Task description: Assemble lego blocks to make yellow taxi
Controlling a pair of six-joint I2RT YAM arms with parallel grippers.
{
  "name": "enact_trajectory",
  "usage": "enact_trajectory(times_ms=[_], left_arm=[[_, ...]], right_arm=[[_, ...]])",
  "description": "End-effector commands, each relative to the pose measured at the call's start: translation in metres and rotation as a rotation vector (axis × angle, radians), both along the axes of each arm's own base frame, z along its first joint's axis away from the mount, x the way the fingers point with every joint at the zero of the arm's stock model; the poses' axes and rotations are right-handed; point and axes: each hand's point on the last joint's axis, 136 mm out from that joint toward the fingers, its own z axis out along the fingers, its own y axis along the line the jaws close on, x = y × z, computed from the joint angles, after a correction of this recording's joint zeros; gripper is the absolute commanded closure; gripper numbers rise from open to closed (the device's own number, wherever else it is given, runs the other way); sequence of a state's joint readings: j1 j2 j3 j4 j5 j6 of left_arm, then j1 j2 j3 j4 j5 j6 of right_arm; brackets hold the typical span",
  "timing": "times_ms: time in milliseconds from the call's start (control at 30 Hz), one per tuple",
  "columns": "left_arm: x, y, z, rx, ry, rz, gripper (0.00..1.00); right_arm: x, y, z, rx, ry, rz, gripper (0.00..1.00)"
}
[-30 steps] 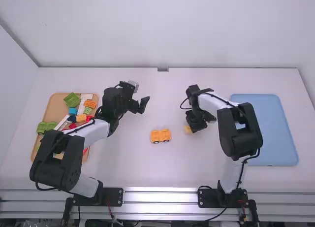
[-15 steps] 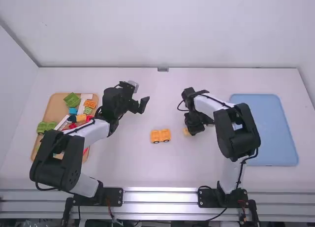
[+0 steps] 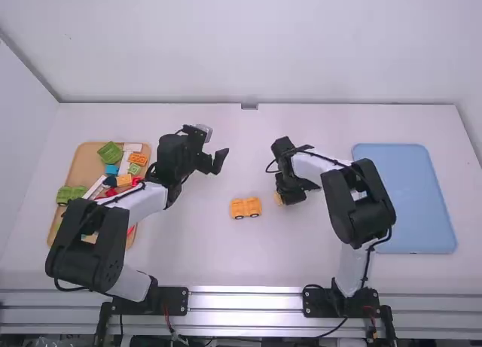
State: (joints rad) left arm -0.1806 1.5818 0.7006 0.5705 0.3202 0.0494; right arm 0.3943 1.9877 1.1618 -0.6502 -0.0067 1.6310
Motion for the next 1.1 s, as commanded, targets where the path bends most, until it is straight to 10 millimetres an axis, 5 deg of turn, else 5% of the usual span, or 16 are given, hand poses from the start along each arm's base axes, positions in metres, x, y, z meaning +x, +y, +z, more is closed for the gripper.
enact_trajectory(times_ms=[0, 167, 233, 400, 433, 600, 767, 1067], left_arm=[[0.002, 0.001, 0.015, -0.001, -0.037, -0.002, 0.01], [0.002, -0.001, 0.014, -0.001, -0.034, -0.005, 0.01], [0.002, 0.001, 0.014, -0.001, -0.033, -0.001, 0.01], [0.001, -0.002, 0.013, 0.0, -0.028, -0.007, 0.01], [0.001, -0.001, 0.013, 0.0, -0.026, -0.005, 0.01], [0.001, -0.002, 0.013, 0.0, -0.029, -0.009, 0.01], [0.0, -0.002, 0.013, 0.0, -0.026, -0.009, 0.01], [0.001, 0.001, 0.012, 0.001, -0.023, -0.002, 0.01]], right_arm=[[-0.004, -0.001, 0.005, 0.012, 0.0, -0.035, 1.0], [-0.004, 0.001, 0.005, 0.019, -0.001, 0.008, 0.98], [-0.004, 0.002, 0.005, 0.025, -0.001, 0.01, 0.73], [-0.005, 0.003, 0.005, 0.033, 0.006, 0.013, 0.64], [-0.006, 0.007, 0.005, 0.053, 0.011, 0.021, 0.43], [-0.001, 0.011, 0.006, 0.073, -0.014, 0.109, 0.15], [-0.003, 0.011, 0.006, 0.076, -0.004, 0.108, 0.13], [-0.005, 0.001, 0.013, 0.038, -0.001, 0.108, 0.24]])
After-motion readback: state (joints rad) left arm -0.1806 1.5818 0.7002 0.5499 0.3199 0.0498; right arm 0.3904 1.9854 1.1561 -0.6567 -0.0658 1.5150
